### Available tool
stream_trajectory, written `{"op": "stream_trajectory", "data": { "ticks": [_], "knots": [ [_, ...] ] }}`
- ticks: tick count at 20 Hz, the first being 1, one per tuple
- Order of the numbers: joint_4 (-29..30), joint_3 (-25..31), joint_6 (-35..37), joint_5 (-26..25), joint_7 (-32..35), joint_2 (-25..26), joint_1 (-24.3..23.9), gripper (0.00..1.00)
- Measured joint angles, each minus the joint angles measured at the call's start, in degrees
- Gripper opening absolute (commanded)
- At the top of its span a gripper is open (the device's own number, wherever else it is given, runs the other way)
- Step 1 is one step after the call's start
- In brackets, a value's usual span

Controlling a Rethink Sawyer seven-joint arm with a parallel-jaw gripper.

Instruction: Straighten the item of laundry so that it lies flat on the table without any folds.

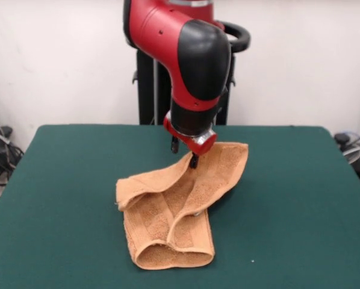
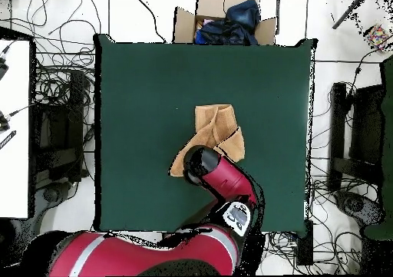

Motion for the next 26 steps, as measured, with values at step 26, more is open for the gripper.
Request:
{"op": "stream_trajectory", "data": {
  "ticks": [26],
  "knots": [
    [3.3, 1.3, -12.3, 0.0, 0.0, -1.5, -6.5, 1.0]
  ]
}}
